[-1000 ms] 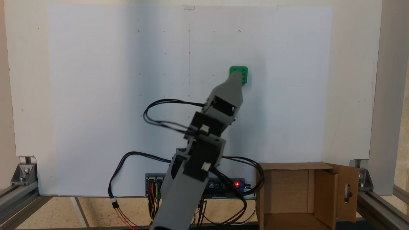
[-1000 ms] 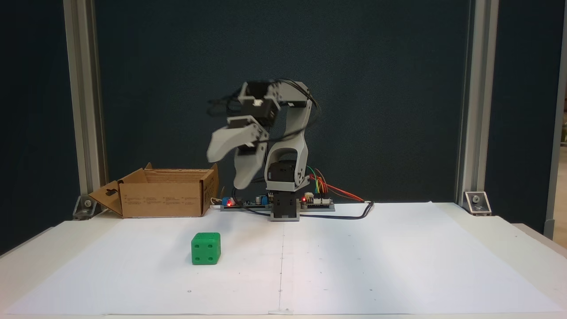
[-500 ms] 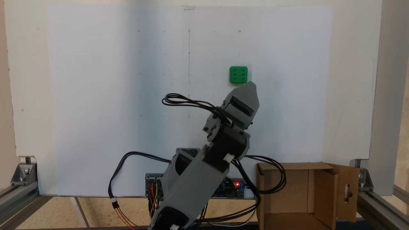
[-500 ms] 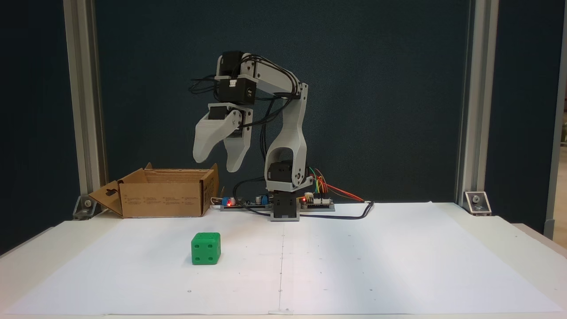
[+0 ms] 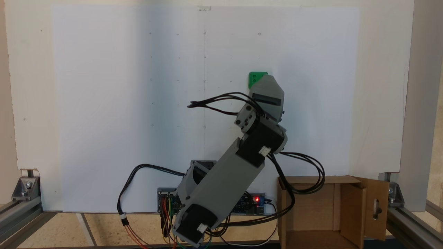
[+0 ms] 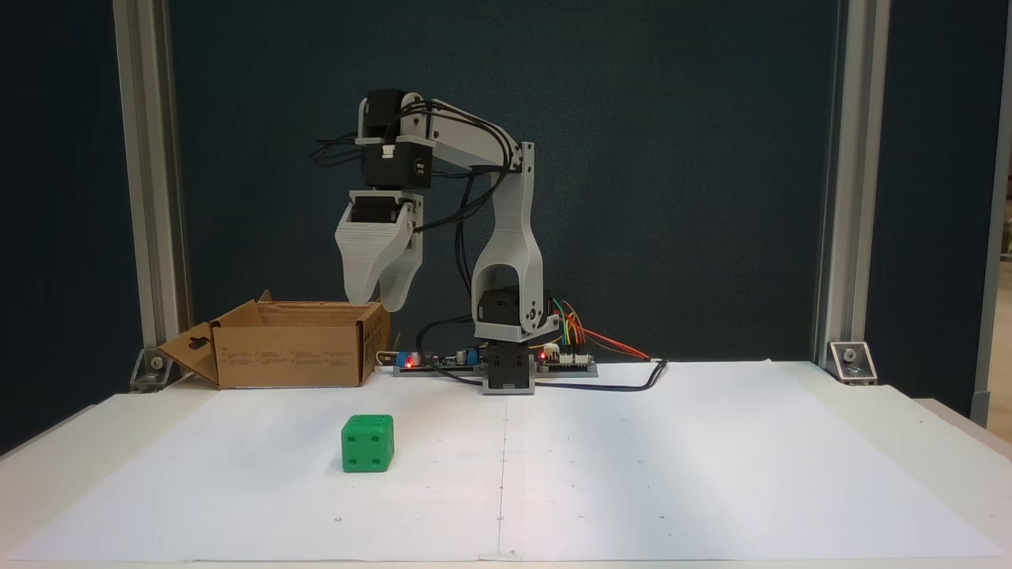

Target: Grasp a green dice and put it in the bin.

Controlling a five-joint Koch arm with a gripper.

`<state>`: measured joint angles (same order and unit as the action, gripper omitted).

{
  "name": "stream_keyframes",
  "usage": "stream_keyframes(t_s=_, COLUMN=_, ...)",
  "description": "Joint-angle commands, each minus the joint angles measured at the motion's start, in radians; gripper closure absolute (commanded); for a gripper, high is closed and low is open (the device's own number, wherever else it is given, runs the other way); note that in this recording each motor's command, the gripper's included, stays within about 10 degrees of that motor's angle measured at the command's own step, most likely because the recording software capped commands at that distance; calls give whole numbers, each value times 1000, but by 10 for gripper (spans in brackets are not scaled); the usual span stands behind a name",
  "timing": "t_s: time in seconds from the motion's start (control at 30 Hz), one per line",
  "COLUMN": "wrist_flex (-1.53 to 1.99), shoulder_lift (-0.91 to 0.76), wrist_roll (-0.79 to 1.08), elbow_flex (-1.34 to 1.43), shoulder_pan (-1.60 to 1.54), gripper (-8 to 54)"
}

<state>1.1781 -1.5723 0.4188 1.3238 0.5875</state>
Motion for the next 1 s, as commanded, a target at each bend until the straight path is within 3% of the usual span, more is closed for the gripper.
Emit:
stream_keyframes(t_s=0.0, wrist_flex=17, shoulder_lift=11, wrist_roll=77, elbow_flex=-75, shoulder_pan=2, gripper=10)
stream_keyframes(t_s=0.47, wrist_flex=-5, shoulder_lift=183, wrist_roll=147, elbow_flex=-118, shoulder_pan=17, gripper=7)
stream_keyframes(t_s=0.97, wrist_flex=-98, shoulder_lift=209, wrist_roll=161, elbow_flex=-9, shoulder_pan=-5, gripper=11)
